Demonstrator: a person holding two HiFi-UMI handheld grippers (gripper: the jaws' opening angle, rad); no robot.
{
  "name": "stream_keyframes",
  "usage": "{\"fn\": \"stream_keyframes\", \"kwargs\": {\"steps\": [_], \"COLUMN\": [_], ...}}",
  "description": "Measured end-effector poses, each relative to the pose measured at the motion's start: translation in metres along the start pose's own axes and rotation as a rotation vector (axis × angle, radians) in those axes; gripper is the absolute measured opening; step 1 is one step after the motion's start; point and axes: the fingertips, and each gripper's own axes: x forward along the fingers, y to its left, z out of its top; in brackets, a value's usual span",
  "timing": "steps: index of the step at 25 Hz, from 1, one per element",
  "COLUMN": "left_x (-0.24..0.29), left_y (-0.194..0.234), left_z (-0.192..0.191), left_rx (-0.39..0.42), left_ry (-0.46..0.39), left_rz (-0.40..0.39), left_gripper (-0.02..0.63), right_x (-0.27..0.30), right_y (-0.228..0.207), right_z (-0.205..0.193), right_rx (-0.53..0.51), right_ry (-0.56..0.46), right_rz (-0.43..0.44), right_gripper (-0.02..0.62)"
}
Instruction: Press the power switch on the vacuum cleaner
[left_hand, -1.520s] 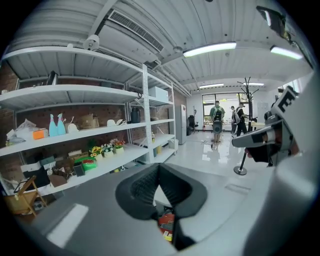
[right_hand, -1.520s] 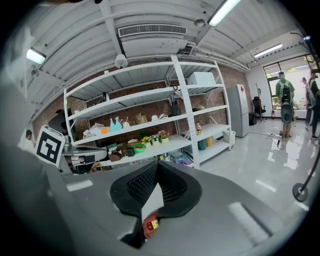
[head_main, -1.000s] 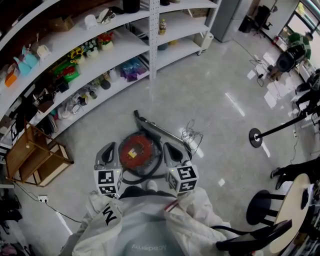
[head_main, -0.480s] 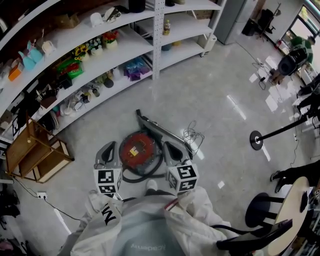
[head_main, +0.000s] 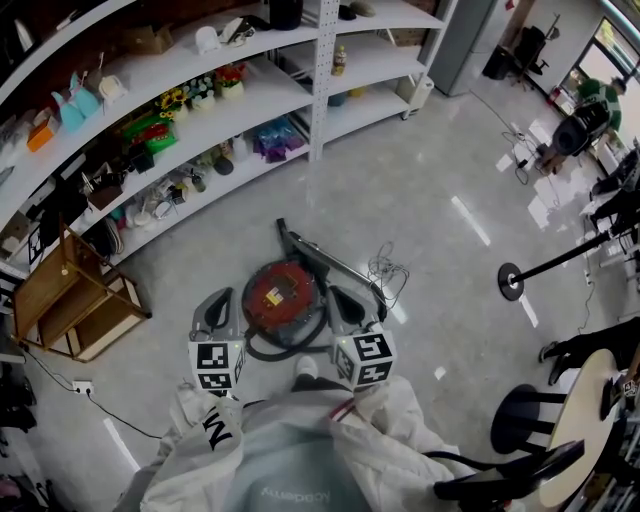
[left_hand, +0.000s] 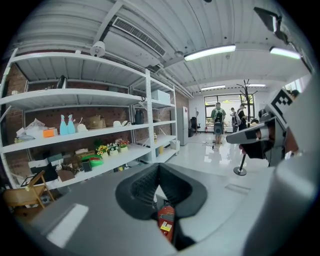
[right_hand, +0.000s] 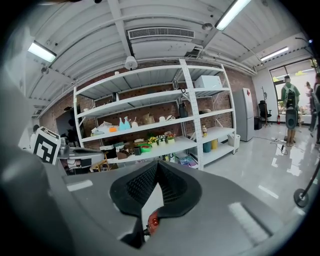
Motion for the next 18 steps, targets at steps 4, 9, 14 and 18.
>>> {"fn": "stream_keyframes", "kwargs": {"steps": [4, 9, 14, 18], "left_x": [-0.011, -0.028, -0.051, -0.07], "left_y": [-0.001, -0.004, -0.003, -0.002], "left_z": [0.0, 0.001, -0.006, -0.012], "left_rx": [0.002, 0.004, 0.0, -0.007], "left_ry": [-0.015, -0.039, -0.046, -0.051], "left_rz": [-0.014, -0.032, -0.047, -0.054], "left_gripper": [0.0, 0.0, 0.0, 0.0], "right_x": [-0.008, -0.022, -0.037, -0.051], "right_y": [0.009, 0.024, 0.043, 0.059], "right_z": [-0.001, -0.005, -0.011, -0.017], "right_rx": [-0.003, -0.009, -0.014, -0.017], "right_ry": [-0.011, -0.023, -0.03, -0.026], "right_rz": [-0.015, -0.029, -0.039, -0.046], "right_gripper": [0.0, 0.0, 0.0, 0.0]}}
